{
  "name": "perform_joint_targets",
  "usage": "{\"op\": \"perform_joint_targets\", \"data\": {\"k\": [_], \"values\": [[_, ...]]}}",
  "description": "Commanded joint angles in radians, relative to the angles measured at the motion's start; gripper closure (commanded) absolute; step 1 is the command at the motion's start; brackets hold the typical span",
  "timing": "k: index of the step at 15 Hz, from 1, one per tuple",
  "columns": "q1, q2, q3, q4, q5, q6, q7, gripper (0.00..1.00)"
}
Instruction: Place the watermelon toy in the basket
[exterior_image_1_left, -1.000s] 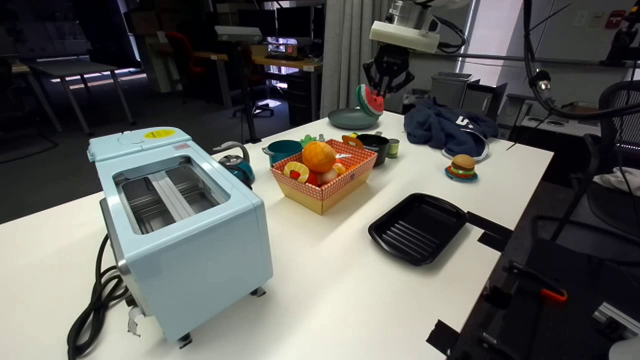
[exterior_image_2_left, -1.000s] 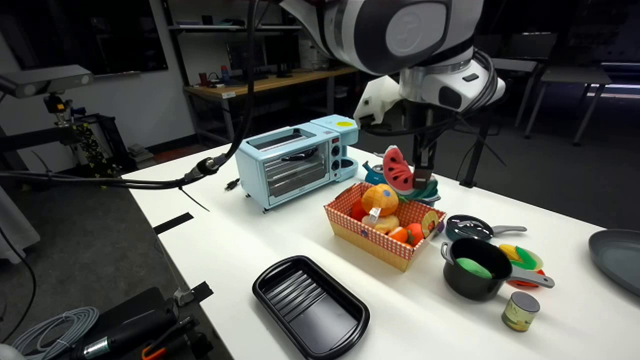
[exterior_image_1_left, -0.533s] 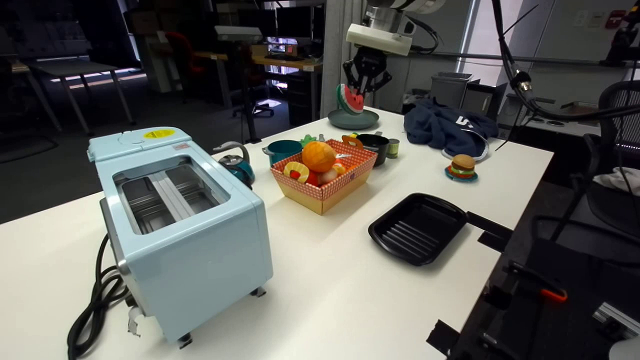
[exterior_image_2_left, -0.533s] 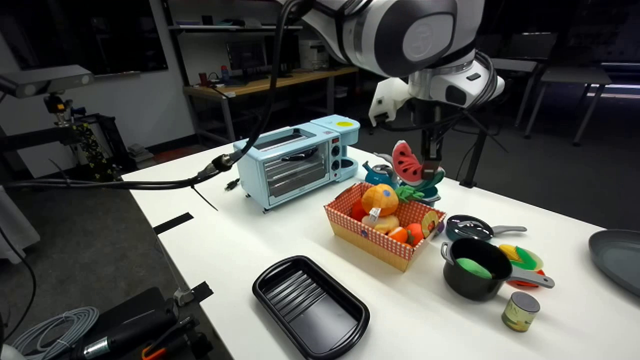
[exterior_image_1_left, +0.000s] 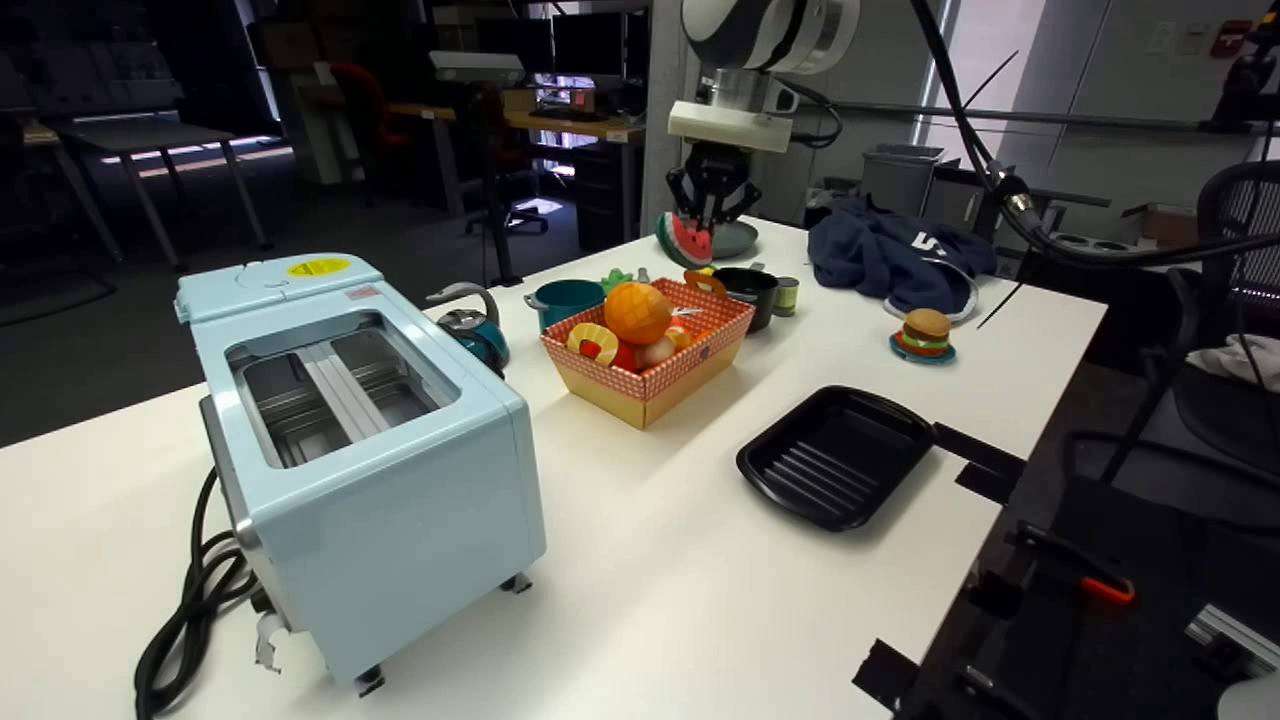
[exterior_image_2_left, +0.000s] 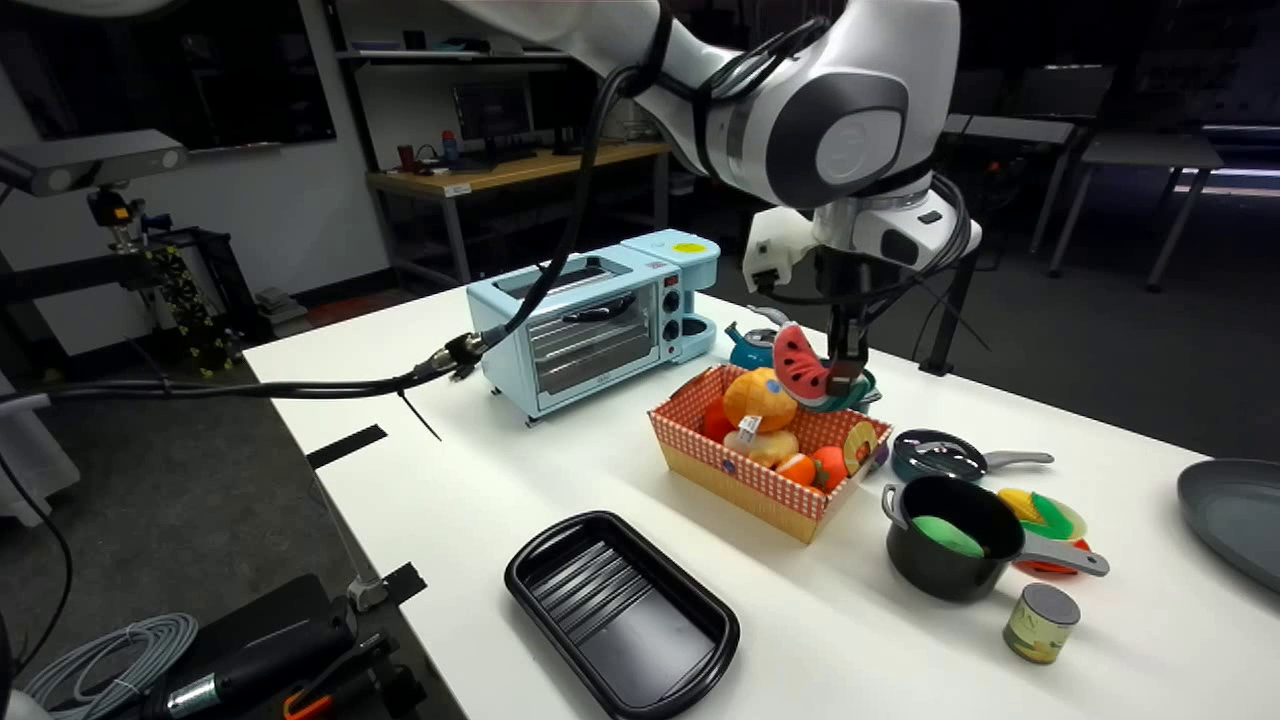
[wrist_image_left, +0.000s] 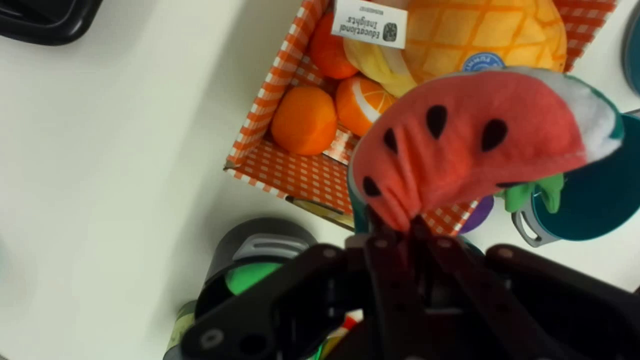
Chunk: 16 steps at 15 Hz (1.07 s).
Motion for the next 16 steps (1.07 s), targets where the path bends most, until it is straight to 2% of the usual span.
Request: {"op": "perform_joint_targets", "data": {"k": [1, 3, 9, 11, 15, 16], "values": [[-0.005, 0.038, 0.0, 0.054, -0.007, -0.067, -0.019, 0.65], [-0.01, 0.045, -0.002, 0.055, -0.008, -0.076, -0.033, 0.59], [-0.049, 0.048, -0.017, 0.078, 0.016, -0.095, -0.069, 0.12], [-0.067, 0.039, -0.02, 0.092, 0.029, -0.099, -0.08, 0.01], [-0.089, 0.02, -0.035, 0.129, 0.023, -0.127, -0.06, 0.0], [-0.077, 0.028, -0.034, 0.097, 0.008, -0.074, -0.064, 0.0]]}}
